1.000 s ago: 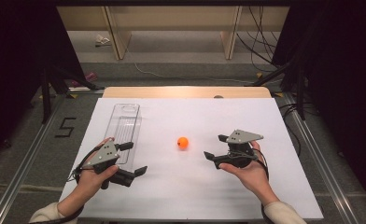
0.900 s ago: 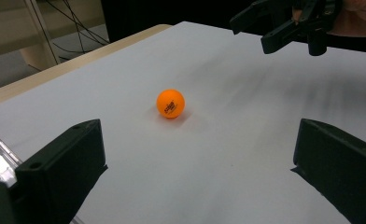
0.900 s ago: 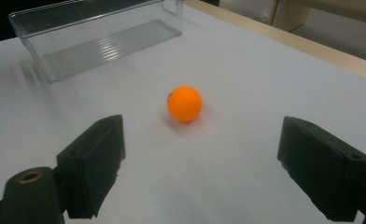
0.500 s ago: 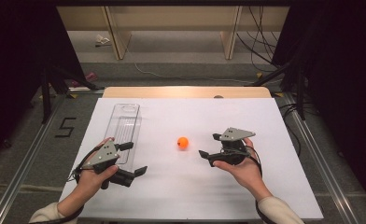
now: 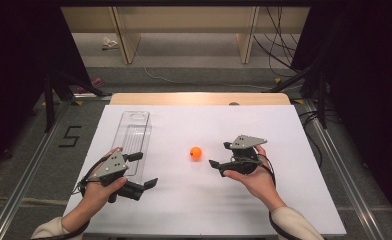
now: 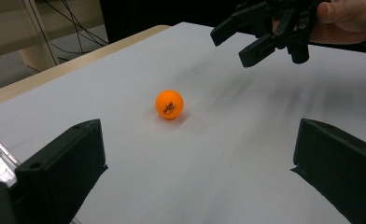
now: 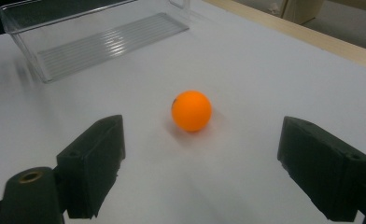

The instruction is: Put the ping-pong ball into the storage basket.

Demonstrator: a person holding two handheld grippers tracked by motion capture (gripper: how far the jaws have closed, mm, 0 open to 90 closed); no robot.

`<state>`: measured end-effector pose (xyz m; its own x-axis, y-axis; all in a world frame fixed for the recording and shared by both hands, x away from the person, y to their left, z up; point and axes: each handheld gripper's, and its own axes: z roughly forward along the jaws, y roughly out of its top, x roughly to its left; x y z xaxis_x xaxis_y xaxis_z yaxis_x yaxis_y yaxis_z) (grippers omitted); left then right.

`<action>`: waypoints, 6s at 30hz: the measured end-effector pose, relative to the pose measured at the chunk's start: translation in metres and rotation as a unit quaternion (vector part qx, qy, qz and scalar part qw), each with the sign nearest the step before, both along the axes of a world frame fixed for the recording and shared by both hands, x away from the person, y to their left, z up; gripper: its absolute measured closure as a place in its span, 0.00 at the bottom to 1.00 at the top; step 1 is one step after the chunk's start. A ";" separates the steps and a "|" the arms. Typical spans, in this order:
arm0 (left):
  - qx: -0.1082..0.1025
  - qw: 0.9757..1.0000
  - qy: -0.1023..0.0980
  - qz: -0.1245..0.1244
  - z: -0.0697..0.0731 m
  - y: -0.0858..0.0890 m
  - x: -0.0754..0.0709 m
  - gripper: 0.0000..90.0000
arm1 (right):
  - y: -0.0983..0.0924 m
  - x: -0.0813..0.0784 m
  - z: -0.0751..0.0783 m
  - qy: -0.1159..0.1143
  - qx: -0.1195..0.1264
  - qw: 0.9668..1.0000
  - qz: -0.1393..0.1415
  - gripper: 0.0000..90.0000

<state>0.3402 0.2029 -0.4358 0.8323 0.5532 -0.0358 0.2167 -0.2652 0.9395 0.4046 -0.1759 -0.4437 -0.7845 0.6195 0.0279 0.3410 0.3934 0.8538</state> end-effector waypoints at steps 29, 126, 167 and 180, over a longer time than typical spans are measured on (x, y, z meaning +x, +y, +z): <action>0.001 1.000 0.001 -0.002 0.000 -0.001 0.000 0.02 | 0.013 0.010 -0.005 0.007 -0.001 1.000 0.006 0.18; -0.003 1.000 -0.001 -0.005 0.001 0.001 -0.002 0.02 | 0.067 0.060 -0.042 0.052 -0.037 0.998 0.008 0.18; -0.005 1.000 -0.002 -0.008 0.002 0.001 -0.002 0.02 | 0.081 0.066 -0.057 0.067 -0.061 0.996 0.024 0.44; -0.005 1.000 -0.001 -0.008 0.001 0.001 -0.002 0.02 | 0.080 0.066 -0.056 0.063 -0.065 0.996 0.028 0.57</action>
